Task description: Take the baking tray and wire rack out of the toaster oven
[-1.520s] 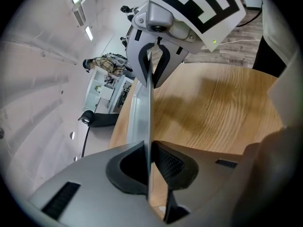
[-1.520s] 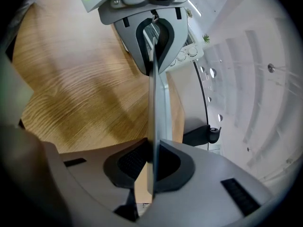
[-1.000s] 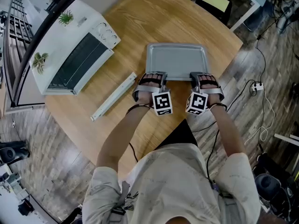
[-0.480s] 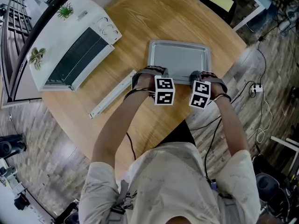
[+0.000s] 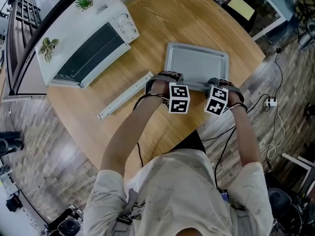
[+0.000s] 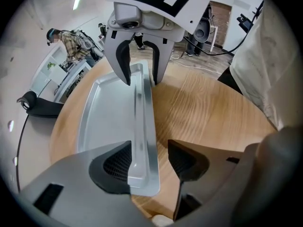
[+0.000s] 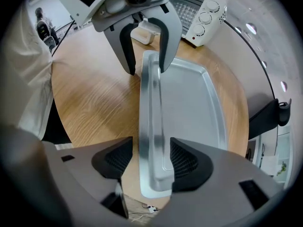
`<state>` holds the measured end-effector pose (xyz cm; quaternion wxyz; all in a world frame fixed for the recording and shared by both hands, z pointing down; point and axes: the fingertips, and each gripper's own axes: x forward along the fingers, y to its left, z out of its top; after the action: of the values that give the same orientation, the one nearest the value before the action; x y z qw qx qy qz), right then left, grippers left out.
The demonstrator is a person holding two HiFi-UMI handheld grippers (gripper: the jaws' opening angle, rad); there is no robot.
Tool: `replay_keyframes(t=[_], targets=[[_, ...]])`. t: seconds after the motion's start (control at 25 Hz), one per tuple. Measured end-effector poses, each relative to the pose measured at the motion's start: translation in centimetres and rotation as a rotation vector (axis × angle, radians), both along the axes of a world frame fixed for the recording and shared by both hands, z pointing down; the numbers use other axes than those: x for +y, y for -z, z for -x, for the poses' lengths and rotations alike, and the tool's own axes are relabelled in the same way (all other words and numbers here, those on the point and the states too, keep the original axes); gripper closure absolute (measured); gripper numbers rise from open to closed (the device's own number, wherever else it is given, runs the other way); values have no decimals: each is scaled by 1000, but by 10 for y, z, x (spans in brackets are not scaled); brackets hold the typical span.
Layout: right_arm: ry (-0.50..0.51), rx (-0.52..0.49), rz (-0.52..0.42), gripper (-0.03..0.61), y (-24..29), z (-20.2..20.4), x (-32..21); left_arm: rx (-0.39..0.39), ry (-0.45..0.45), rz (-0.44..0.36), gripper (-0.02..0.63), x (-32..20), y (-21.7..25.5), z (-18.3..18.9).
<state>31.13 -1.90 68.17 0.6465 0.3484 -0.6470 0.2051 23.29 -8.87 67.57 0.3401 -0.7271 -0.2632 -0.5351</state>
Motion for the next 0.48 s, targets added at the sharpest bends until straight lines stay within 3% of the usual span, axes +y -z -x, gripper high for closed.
replay_keyframes(t=[0.2, 0.48], targets=[[-19, -11, -24, 307, 8, 19, 2, 71, 54, -2, 354, -3, 17, 17], [97, 23, -299, 310, 54, 61, -65, 200, 257, -69, 356, -43, 57, 69]])
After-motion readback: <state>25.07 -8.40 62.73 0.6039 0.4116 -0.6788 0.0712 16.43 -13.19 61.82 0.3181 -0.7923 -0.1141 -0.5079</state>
